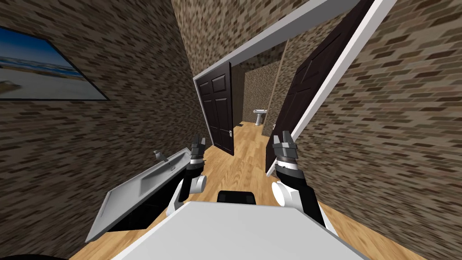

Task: Push the door open

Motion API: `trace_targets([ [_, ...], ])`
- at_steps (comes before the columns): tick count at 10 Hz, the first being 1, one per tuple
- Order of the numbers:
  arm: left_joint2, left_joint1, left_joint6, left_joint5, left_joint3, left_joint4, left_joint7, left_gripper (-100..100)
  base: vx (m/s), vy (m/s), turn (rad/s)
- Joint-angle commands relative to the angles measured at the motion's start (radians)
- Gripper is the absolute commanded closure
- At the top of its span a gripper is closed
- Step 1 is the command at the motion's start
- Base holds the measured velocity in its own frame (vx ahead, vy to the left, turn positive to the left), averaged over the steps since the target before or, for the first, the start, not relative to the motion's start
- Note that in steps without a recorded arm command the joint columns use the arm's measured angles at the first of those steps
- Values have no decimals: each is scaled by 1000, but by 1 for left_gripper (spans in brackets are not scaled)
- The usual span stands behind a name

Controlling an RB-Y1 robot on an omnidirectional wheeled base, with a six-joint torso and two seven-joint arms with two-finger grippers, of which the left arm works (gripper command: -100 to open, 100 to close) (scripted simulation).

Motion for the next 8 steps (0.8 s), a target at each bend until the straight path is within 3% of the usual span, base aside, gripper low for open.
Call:
trace_targets([
  [1, 5, -10, -10, 1, -9, 34, -2, -100, 70, 29, -53],
  [6, 29, -62, -38, 13, -20, 170, 3, -100, 91, 40, -55],
  [7, 29, -62, -38, 13, -20, 170, 3, -100, 64, 25, -20],
  [8, 34, -74, -45, 16, -22, 202, 4, -100, 54, 18, -40],
])
